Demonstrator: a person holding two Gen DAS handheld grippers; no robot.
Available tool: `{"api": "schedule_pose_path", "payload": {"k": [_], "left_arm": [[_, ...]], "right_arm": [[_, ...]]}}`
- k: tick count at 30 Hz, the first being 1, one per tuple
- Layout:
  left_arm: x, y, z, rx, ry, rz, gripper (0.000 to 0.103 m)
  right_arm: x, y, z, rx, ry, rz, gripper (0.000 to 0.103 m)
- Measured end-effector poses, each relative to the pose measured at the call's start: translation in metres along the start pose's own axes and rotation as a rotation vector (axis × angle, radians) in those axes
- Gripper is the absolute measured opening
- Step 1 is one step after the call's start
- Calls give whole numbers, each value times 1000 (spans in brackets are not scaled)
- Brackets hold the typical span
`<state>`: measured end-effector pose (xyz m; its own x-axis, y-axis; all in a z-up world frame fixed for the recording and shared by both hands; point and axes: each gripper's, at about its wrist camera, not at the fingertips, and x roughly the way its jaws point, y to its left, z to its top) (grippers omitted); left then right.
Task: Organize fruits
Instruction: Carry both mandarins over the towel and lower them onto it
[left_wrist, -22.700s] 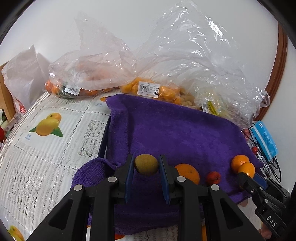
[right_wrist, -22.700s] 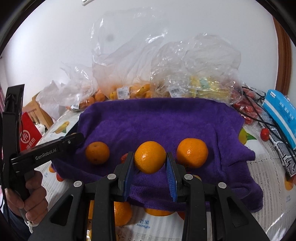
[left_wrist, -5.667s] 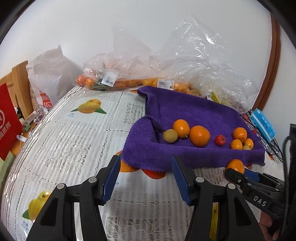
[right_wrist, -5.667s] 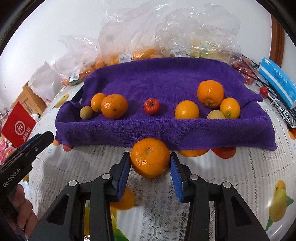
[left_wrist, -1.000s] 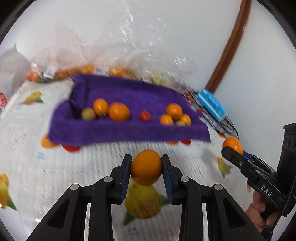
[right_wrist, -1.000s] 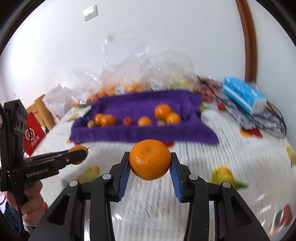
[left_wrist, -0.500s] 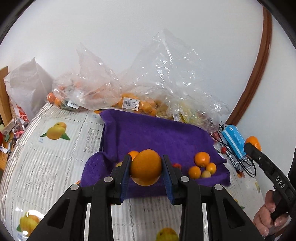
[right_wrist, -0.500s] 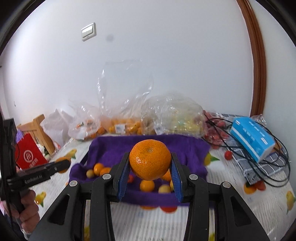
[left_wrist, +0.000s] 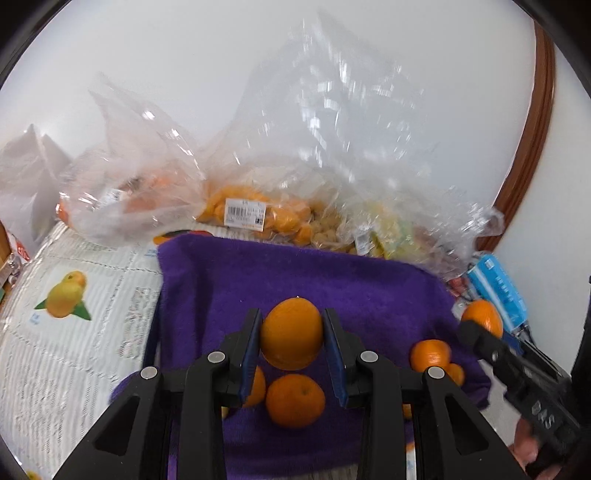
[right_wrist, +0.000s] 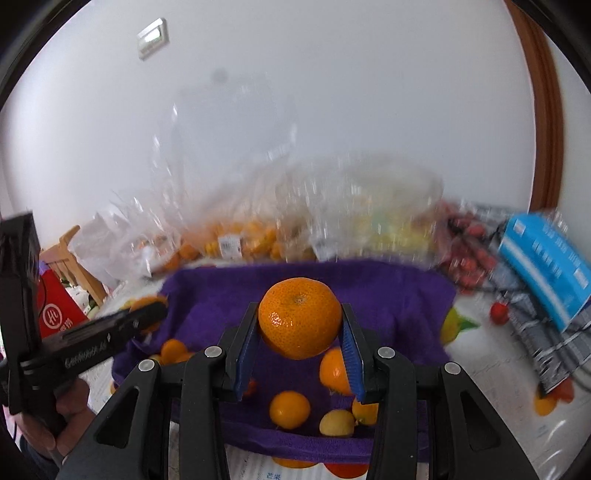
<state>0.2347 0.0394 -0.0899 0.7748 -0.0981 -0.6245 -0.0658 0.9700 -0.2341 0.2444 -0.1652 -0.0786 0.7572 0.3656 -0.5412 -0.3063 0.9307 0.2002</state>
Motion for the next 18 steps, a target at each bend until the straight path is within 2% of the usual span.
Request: {"api": "schedule_pose_path", "payload": {"k": [9,18], "left_arm": [[35,8,-16,-3,72,9,31],[36,-1,-24,51,44,-17,31]], "right_arm": [[33,7,-21,-34,95,20,41],[49,16,-34,-84,126,12,41]]}}
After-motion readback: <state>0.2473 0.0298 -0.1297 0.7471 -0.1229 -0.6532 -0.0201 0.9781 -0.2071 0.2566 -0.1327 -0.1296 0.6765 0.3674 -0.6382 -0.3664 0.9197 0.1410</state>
